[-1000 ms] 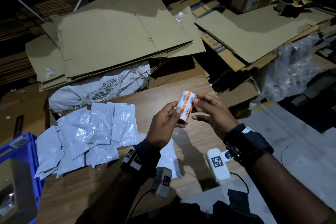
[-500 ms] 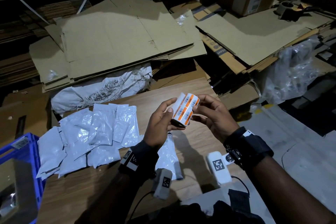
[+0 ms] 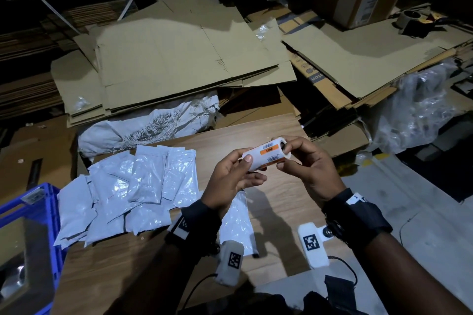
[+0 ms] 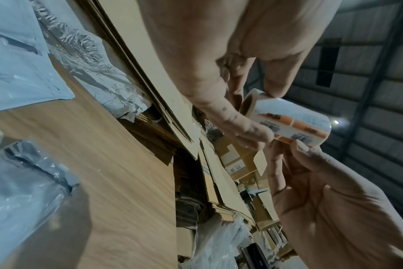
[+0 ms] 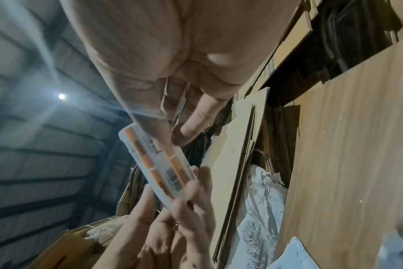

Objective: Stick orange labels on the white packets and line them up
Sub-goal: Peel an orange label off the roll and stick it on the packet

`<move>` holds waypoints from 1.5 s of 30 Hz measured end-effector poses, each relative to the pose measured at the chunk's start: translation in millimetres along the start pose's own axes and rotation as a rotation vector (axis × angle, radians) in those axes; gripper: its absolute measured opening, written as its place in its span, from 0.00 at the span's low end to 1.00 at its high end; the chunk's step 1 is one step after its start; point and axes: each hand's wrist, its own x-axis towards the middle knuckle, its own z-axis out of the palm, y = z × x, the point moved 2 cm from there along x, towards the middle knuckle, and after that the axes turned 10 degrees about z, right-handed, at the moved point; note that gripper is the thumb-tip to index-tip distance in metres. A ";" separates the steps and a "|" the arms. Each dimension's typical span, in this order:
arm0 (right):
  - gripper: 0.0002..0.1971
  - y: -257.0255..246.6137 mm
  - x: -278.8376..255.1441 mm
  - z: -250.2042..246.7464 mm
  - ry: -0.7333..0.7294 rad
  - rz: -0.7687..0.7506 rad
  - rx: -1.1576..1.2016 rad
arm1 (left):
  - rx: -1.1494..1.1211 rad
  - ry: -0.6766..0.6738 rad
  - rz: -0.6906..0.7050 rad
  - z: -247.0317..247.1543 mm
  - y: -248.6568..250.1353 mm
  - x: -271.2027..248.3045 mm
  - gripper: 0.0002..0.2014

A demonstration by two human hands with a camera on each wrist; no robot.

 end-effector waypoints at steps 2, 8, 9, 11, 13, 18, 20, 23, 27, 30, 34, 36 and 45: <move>0.17 0.9 -1.4 -1.9 0.011 -0.009 -0.034 | 0.007 0.019 0.036 0.3 2.4 0.0 0.16; 0.15 2.9 -7.7 -4.8 0.051 0.083 0.038 | 0.095 0.039 0.147 -1.1 10.3 4.2 0.15; 0.15 1.4 -8.6 -3.8 0.063 0.095 0.050 | 0.101 0.031 0.145 0.2 10.6 3.2 0.15; 0.11 -1.0 -8.3 -2.8 0.091 0.090 0.024 | 0.099 0.010 0.127 3.6 9.7 -0.3 0.15; 0.07 -4.0 -6.0 -2.6 0.106 0.082 0.010 | 0.082 -0.010 0.099 7.0 8.8 -3.4 0.13; 0.07 -17.5 -0.4 0.2 0.023 0.066 -0.025 | 0.046 -0.118 0.020 13.8 12.1 -0.2 0.16; 0.10 -21.7 1.8 2.5 -0.019 0.059 -0.034 | 0.077 -0.159 0.016 16.0 13.1 1.9 0.16; 0.17 -25.6 2.9 3.7 0.026 0.069 -0.045 | 0.046 -0.171 0.030 18.2 13.4 1.1 0.19; 0.17 -31.9 -6.7 6.4 0.135 -0.121 -0.431 | 0.054 -0.076 0.026 16.8 11.2 -0.5 0.23; 0.17 -37.0 -15.8 14.2 0.094 -0.282 -0.621 | 0.039 -0.086 0.038 16.9 8.6 -2.4 0.21; 0.14 -36.8 -19.3 16.1 0.127 -0.331 -0.748 | 0.042 -0.170 0.081 18.0 9.7 -7.5 0.18; 0.12 -36.3 -21.8 16.1 0.163 -0.355 -0.812 | 0.077 -0.218 0.091 17.5 11.7 -9.8 0.20; 0.06 -46.8 -28.0 21.0 0.147 -0.519 -1.055 | 0.150 -0.250 0.028 17.6 11.1 -13.9 0.31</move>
